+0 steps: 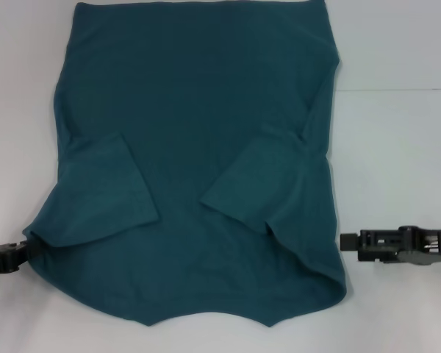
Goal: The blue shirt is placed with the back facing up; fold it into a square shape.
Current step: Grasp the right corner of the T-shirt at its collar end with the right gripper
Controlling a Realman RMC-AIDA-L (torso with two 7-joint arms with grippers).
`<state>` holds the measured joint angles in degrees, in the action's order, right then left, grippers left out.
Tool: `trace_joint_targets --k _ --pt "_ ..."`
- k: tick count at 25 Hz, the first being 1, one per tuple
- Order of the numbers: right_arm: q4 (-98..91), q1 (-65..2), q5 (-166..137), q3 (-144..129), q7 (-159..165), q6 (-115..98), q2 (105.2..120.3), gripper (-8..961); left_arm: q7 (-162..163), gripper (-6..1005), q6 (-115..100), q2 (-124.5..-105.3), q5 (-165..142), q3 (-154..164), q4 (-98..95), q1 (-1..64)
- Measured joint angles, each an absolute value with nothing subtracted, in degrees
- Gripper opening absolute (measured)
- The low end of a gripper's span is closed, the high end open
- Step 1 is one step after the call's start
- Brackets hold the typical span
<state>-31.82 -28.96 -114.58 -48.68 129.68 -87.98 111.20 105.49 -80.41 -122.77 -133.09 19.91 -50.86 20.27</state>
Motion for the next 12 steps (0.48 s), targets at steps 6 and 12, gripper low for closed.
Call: trace_joint_targets --k 6,12 --pt "-31.71 -29.85 -115.12 -48.99 128.62 -88.25 112.96 894 105.17 29 -80.50 -122.76 -133.05 20.21 -50.60 20.63" --pt "-30.98 -31.85 -115.24 -50.19 128.42 -87.78 115.30 894 105.07 31 -80.51 -122.65 -133.05 20.29 -50.53 20.87"
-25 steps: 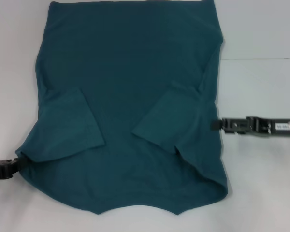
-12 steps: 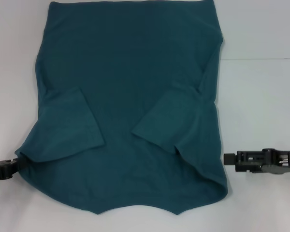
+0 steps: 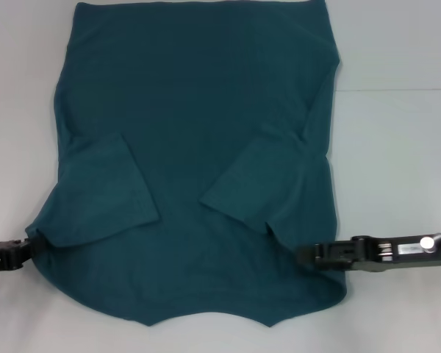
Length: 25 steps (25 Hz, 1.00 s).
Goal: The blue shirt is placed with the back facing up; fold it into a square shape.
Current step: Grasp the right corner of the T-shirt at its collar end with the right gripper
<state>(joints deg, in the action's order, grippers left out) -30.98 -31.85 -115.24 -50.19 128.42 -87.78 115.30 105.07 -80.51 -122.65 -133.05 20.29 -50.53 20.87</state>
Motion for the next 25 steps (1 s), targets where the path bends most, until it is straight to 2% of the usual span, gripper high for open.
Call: trace_joint_targets --k 3,12,18,25 --pt "-30.93 -32.30 -115.29 -50.40 128.04 -87.49 116.32 895 105.05 32 -80.54 -122.63 -133.05 20.31 -50.64 20.89" --pt "-32.76 -32.28 -114.90 -49.25 126.79 -86.53 117.08 895 104.95 36 -80.75 -122.53 -133.06 20.30 -50.78 21.29" --pt "-37.78 -31.86 -118.76 -49.62 126.74 -86.61 116.66 893 104.94 38 -80.78 -122.43 -133.06 20.30 -50.63 21.76" --pt "-43.28 -32.54 -122.73 -49.47 128.37 -86.74 115.17 890 104.84 41 -80.36 -122.52 -133.06 20.30 -50.01 22.45"
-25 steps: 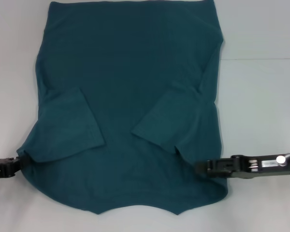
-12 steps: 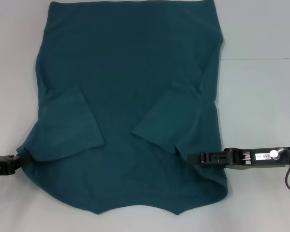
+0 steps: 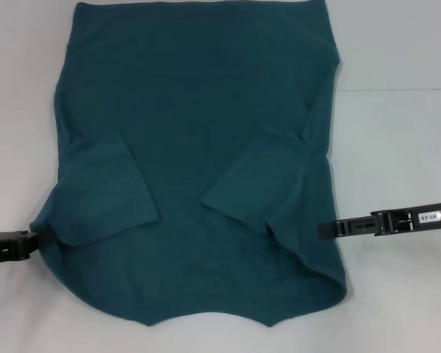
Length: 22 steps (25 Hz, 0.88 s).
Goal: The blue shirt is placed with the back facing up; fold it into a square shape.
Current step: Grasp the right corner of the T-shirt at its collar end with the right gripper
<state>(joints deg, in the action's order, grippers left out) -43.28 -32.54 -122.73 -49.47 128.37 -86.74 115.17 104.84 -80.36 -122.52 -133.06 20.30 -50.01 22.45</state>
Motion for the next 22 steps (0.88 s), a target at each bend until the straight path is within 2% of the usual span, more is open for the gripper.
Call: trace_joint_targets --k 3,11,22 --pt "-45.77 -33.33 -125.36 -49.57 128.44 -86.62 115.44 890 104.84 42 -80.05 -122.58 -133.06 20.30 -49.19 22.90" --pt "-50.89 -35.48 -133.28 -50.29 127.87 -86.04 119.18 883 104.84 45 -79.45 -122.77 -133.07 20.30 -48.69 23.34" --pt "-51.26 -36.37 -133.85 -57.79 130.23 -83.40 119.46 863 104.85 49 -79.31 -122.73 -133.07 19.95 -48.68 23.56"
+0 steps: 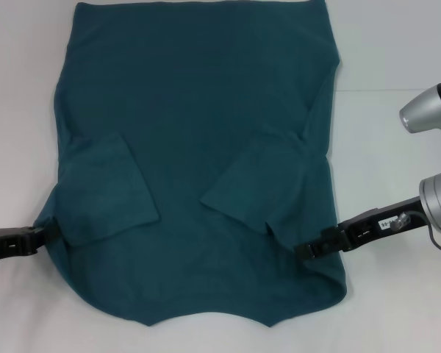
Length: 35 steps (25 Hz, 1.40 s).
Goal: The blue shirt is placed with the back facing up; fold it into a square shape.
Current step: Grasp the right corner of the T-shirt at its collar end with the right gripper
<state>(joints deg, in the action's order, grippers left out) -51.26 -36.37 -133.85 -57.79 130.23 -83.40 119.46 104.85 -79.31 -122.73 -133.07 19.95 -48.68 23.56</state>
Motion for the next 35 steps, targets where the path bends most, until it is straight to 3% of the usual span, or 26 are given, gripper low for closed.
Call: trace_joint_targets --k 35 --pt "-52.13 -41.34 -140.94 -71.85 139.34 -79.26 119.70 726 104.26 62 -78.03 -122.87 -132.09 19.94 -47.10 23.87"
